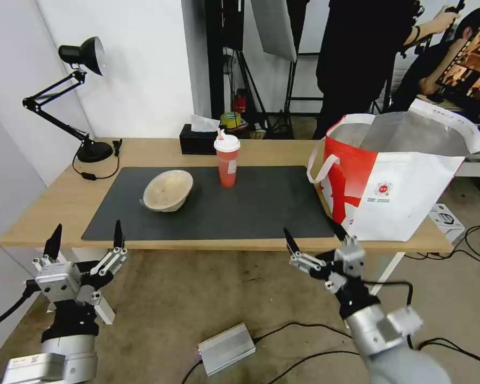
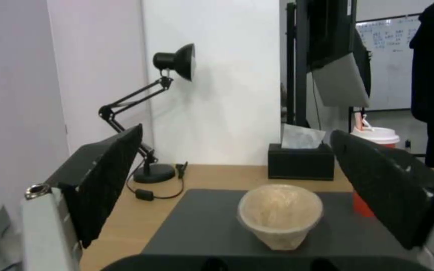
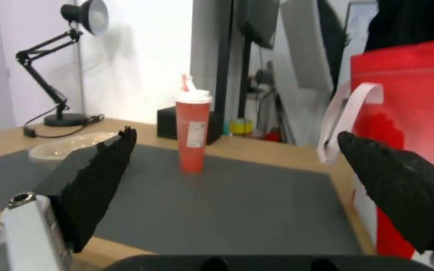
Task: Pick up the trash from the table and place it into the takeout bag.
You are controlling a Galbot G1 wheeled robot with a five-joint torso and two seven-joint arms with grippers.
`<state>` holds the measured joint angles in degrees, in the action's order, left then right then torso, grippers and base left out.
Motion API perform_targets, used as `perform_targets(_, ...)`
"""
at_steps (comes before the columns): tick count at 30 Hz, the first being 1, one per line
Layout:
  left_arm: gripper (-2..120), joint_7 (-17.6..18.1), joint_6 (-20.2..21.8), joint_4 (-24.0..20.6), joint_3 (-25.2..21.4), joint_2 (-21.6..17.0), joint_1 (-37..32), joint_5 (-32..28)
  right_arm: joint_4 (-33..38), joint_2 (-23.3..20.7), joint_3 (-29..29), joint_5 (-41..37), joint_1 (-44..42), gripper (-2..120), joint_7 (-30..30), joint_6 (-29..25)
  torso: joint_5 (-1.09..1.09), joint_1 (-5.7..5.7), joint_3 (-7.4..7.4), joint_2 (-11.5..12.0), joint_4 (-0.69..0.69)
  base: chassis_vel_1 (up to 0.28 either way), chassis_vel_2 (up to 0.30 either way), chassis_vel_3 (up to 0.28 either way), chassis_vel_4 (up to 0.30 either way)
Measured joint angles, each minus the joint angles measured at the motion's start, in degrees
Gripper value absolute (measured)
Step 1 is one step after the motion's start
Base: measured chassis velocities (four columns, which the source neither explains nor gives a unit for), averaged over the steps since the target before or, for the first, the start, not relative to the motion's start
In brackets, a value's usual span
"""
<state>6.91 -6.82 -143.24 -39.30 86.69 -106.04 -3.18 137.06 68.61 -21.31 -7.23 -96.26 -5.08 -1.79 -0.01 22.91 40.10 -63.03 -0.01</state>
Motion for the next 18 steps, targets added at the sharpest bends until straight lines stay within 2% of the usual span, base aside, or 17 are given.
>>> perform_targets(4, 100, -0.8, -2.0, 0.0, -0.1, 0.5, -0.1, 1.1, 1.2, 5.8, 0.5, 4.6, -2.8, 100, 0.7, -1.1, 0.00, 0.00, 0.00, 0.0, 0.01, 0.000, 0.000, 0.000, 0.000)
perform_targets(5, 100, -0.8, -2.0, 0.0, -0.1, 0.5, -0.1, 1.1, 1.2, 5.8, 0.5, 4.6, -2.8, 100, 0.7, -1.1, 0.00, 0.00, 0.00, 0.0, 0.01, 0.000, 0.000, 0.000, 0.000)
perform_targets(7, 100, -1.0, -2.7, 0.0, 0.0, 1.0, -0.2, 1.7, 1.3, 8.5, 0.5, 7.1, -3.7, 100, 0.8, -2.1, 0.00, 0.00, 0.00, 0.0, 0.00, 0.000, 0.000, 0.000, 0.000)
perform_targets(9, 100, -1.2, -3.2, 0.0, 0.5, 1.3, -0.4, 2.0, 2.0, 12.7, 1.2, 9.3, -4.9, 100, 0.8, -3.0, 0.01, 0.01, 0.00, 0.0, 0.00, 0.000, 0.000, 0.000, 0.000)
perform_targets(18, 100, -1.2, -4.2, 0.0, 1.9, 1.6, -1.0, 2.6, 2.2, 14.9, 1.1, 15.0, -6.3, 100, 0.7, -5.4, 0.01, 0.01, 0.01, 0.0, 0.01, 0.000, 0.000, 0.000, 0.000)
